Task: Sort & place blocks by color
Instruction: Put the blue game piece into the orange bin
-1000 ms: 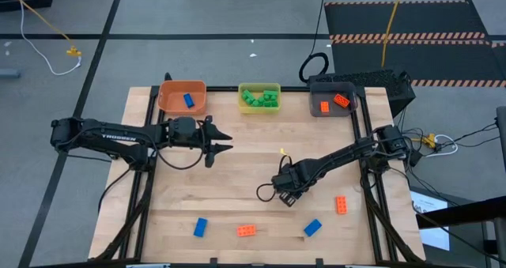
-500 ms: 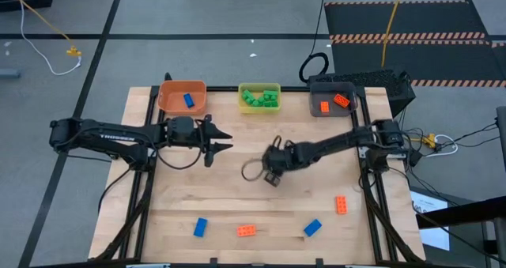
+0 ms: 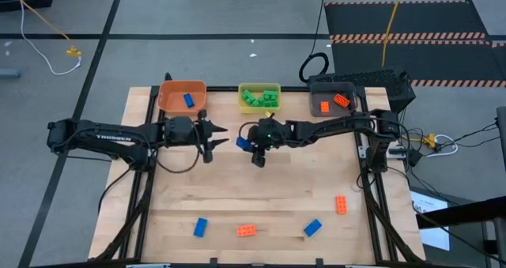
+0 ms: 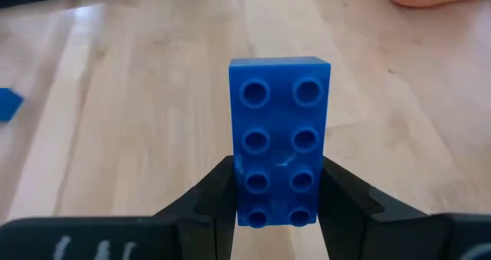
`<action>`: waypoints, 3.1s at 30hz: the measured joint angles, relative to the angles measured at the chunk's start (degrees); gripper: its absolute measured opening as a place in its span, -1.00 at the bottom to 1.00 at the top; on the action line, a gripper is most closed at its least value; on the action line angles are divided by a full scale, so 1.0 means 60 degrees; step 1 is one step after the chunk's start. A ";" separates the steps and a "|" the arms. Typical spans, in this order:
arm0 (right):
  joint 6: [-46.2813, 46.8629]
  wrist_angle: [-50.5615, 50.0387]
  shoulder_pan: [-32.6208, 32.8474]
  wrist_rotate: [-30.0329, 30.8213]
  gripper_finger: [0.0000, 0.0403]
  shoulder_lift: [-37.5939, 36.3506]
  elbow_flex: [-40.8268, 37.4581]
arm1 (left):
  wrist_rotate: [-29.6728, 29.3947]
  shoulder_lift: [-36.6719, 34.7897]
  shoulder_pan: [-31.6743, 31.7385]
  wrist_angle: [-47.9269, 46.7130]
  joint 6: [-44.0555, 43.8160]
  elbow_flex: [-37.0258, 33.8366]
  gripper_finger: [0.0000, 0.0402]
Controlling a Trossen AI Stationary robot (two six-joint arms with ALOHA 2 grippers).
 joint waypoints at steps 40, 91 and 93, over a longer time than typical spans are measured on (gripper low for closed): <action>0.0014 0.0127 0.0404 -0.2233 -0.40 -0.0001 0.0004 | -0.2350 0.3355 -0.2399 0.2669 1.0182 -0.0011 0.27; -0.0098 -0.0891 -0.0315 -0.1719 -0.15 -0.0011 0.0011 | -0.6936 0.3042 -0.2205 0.1725 0.7000 -0.0017 -0.64; -0.0097 -0.1009 -0.0350 -0.1709 -0.15 -0.0011 0.0011 | -0.7431 0.2880 -0.2083 0.1659 0.6995 0.0000 -0.62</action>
